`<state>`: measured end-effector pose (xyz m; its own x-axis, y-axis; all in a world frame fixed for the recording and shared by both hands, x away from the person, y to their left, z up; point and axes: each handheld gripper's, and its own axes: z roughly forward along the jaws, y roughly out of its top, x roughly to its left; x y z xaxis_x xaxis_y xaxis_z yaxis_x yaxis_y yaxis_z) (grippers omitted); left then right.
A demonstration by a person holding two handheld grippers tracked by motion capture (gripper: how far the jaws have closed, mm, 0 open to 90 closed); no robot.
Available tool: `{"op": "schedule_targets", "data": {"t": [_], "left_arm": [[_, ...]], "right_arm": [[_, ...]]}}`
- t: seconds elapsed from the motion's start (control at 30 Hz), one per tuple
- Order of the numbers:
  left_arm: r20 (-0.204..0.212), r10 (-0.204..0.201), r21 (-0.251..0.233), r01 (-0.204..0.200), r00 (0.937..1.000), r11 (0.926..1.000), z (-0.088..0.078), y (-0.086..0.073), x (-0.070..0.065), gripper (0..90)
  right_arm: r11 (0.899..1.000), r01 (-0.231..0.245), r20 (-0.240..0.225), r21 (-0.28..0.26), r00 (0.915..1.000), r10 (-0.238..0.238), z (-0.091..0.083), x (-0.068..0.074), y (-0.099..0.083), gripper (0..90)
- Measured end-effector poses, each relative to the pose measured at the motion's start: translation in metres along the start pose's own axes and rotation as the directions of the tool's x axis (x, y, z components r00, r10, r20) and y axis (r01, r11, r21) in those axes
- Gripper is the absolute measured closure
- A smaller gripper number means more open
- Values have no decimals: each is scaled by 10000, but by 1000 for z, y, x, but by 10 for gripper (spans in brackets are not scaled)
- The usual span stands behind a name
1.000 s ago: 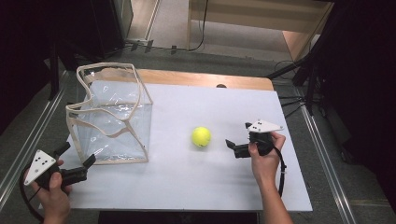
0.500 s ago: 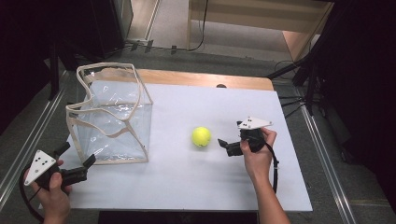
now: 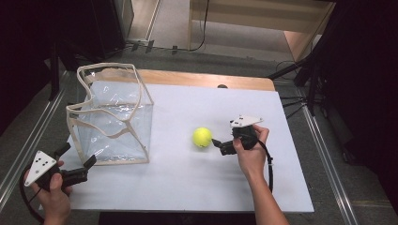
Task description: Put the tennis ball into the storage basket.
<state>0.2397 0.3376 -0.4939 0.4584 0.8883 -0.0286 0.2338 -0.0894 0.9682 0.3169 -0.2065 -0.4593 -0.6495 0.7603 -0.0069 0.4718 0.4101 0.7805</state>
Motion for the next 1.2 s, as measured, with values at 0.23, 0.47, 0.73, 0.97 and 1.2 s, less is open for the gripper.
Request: {"op": "schedule_targets", "data": {"t": [0.23, 0.47, 0.73, 0.97, 1.2], "left_arm": [[13, -5, -1, 5, 10000, 10000, 0, 0, 0, 0], [17, -2, 1, 2, 10000, 10000, 0, 0, 0, 0], [30, -11, -15, 11, 10000, 10000, 0, 0, 0, 0], [38, -15, -16, 15, 10000, 10000, 0, 0, 0, 0], [42, -1, -4, 1, 10000, 10000, 0, 0, 0, 0]], "right_arm": [[9998, 45, -175, 175, 9998, -42, 10, 3, 2, 0], [9994, 72, -294, 324, 9995, -62, 18, 6, 3, 0], [9986, 64, -368, 520, 9993, -45, 27, 8, 6, 0], [9976, 143, -528, 672, 9985, -107, 36, 10, 9, 0], [9959, 106, -613, 901, 9981, -51, 44, 13, 9, 0]]}}
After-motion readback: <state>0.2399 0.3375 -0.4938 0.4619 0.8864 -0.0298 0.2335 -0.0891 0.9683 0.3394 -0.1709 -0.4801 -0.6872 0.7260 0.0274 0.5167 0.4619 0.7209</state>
